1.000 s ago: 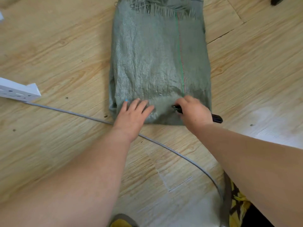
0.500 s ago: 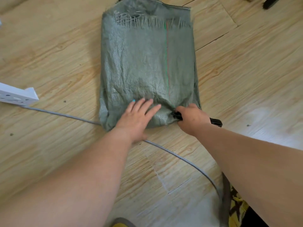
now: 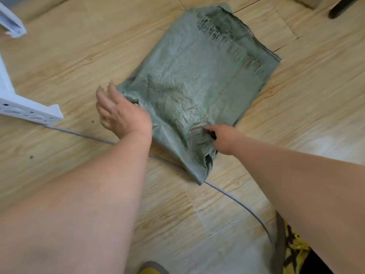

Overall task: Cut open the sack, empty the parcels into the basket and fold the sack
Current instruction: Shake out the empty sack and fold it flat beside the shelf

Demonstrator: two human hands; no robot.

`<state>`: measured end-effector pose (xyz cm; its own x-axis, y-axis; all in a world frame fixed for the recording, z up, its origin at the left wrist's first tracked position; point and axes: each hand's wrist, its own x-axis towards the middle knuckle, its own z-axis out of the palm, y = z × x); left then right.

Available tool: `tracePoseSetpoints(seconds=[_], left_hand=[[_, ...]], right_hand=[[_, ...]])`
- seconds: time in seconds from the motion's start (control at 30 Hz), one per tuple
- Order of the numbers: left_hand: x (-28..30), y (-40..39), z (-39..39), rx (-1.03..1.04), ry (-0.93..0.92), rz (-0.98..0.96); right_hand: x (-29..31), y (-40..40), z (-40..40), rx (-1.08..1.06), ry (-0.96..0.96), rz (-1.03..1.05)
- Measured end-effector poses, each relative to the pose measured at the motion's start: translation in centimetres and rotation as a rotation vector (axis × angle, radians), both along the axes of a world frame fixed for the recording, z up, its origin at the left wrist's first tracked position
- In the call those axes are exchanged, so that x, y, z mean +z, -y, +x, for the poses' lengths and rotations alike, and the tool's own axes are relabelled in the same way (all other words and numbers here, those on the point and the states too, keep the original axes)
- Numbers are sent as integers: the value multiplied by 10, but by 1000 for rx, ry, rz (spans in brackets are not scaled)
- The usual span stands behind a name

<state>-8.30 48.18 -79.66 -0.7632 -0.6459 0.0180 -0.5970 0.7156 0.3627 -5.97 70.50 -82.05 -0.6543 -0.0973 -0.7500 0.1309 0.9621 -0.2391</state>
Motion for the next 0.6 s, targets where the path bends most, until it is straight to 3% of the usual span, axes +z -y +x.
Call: tracePoseSetpoints(seconds=[0.1,0.17,0.2,0.27,0.37,0.47,0.53,0.6], left_hand=[[-18,-28,33,466,113,667],[-33,-46,63,531,292,985],[-41,-49,72,480,424,1041],[-47,-44,68,299,586,963],[-32,-18,38,247,355,715],[-24,5,19,264,141,654],[-25,3,26,288,256,685],[-32,-3,43,325,391,731]], right_hand=[[-3,12,4,-153,-151,-71],[-5,10,-1,-57,-241,19],[-5,7,-4,35,-214,100],[-1,3,-8,163,-81,197],[0,8,4,158,99,74],[-5,20,15,-40,-154,26],[-4,24,10,-32,-297,89],[0,24,0,39,-267,152]])
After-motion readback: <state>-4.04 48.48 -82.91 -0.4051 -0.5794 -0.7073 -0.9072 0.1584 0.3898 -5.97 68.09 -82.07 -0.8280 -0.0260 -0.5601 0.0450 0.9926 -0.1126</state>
